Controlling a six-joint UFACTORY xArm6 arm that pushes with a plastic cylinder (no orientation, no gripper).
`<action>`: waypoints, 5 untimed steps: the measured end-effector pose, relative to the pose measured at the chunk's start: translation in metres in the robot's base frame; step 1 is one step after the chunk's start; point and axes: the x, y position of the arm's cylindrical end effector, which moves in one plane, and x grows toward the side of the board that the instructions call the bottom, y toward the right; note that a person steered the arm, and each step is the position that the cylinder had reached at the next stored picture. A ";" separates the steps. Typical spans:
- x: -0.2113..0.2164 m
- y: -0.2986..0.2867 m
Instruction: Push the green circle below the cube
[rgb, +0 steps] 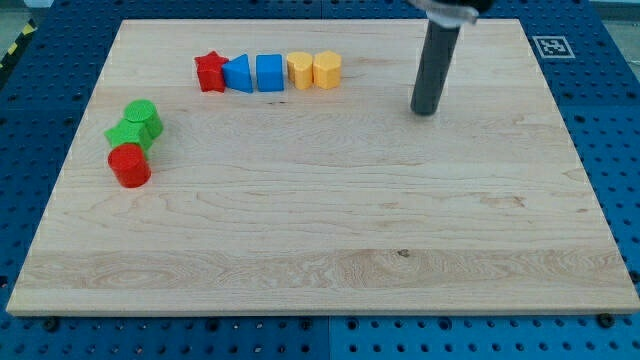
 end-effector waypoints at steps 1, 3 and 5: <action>0.066 -0.055; 0.181 -0.237; 0.157 -0.422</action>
